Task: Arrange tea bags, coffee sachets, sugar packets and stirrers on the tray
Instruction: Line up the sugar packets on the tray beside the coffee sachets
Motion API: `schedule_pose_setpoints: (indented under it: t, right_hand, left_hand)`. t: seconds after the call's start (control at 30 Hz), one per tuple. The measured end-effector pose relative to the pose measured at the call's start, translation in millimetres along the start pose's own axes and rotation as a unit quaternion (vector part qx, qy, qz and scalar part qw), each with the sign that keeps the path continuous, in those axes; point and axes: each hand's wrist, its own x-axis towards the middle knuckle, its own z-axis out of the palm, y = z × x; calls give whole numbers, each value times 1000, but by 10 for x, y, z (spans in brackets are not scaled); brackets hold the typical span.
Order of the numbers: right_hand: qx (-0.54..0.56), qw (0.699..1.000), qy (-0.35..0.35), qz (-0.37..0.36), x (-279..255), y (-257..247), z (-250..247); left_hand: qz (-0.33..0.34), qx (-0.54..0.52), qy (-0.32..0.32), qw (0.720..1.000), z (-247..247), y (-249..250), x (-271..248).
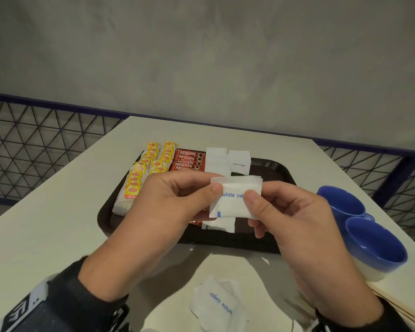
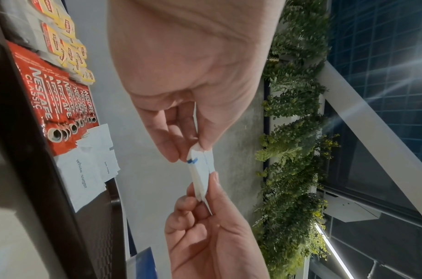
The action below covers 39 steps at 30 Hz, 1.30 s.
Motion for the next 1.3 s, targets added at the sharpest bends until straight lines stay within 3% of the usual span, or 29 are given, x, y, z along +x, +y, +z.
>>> schedule_pose_setpoints:
  t: [0.17,0.37,0.53,0.67,0.83,1.3]
  right_hand:
    - [-31,997,2,65,218,-116,-144]
    - [-66,986,44,148,1387,-45,-345]
    - [-184,945,59,263,1875,431,-328]
    - [-249,917,59,306,2017,723,-372]
    - [-280,904,22,323,2149,809,-297]
    - [-266,913,-1,310,2205,822,-274]
  left_hand:
    - [7,-3,75,997,-38,39,38]
    - [14,-18,112,993,-129,117,82]
    - [21,-22,129,991,-192,118,109]
    - [23,-25,133,990,-220,100,137]
    - [23,-21,132,991,-208,80,130]
    - [8,-28,141,990,-188,76,148]
